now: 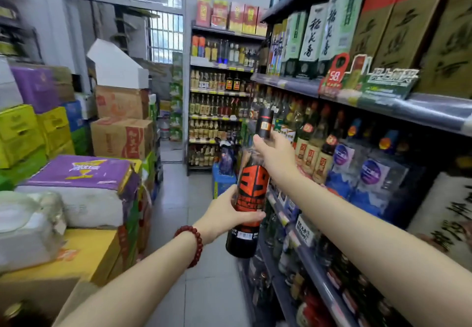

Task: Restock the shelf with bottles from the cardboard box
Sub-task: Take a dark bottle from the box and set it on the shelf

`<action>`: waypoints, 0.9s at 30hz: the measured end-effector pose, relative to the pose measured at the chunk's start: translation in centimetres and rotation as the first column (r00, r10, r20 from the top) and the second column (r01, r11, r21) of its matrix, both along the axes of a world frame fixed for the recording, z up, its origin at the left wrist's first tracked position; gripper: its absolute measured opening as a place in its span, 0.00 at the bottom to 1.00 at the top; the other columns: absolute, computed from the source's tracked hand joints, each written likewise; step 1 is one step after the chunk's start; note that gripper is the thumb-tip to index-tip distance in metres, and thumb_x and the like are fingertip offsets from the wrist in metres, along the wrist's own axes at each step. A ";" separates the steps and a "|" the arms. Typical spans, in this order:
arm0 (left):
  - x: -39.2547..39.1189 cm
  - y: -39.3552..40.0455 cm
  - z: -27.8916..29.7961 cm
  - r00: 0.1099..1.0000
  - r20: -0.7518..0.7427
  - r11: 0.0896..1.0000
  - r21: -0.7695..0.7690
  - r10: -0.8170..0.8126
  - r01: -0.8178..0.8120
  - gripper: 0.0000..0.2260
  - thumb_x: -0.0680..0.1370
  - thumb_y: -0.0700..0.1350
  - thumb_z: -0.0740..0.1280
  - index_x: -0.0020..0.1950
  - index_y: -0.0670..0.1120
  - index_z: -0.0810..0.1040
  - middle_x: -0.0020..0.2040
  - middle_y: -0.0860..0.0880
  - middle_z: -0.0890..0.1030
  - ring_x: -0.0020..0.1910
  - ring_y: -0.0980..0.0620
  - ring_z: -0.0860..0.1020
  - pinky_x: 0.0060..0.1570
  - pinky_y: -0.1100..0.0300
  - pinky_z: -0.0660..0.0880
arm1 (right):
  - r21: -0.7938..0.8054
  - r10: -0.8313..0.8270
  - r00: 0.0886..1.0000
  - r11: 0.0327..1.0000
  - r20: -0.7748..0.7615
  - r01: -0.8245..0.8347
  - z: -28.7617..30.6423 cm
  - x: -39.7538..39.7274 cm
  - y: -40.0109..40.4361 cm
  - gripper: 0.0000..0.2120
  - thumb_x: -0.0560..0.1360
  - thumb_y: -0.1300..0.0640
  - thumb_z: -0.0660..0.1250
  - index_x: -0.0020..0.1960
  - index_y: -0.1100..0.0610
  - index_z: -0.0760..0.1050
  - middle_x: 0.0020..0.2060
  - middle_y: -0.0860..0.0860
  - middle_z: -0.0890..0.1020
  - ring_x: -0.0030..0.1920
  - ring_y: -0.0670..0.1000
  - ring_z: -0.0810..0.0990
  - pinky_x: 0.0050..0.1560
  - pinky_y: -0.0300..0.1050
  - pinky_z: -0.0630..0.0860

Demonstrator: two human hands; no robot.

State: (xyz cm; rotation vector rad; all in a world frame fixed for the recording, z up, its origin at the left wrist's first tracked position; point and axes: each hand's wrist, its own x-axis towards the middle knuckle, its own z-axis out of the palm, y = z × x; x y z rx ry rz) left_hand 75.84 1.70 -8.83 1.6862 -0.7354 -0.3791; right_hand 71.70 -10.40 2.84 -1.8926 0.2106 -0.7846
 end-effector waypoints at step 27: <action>-34.5 -7.3 -2.6 0.640 -0.034 0.640 0.028 -0.767 0.768 0.26 0.61 0.54 0.80 0.55 0.60 0.75 0.49 0.59 0.84 0.47 0.64 0.82 0.42 0.70 0.76 | -0.007 -0.753 0.658 0.658 -0.025 0.753 -2.8 -42.2 0.3 0.10 0.78 0.52 0.64 0.57 0.54 0.74 0.48 0.52 0.82 0.51 0.55 0.81 0.58 0.58 0.76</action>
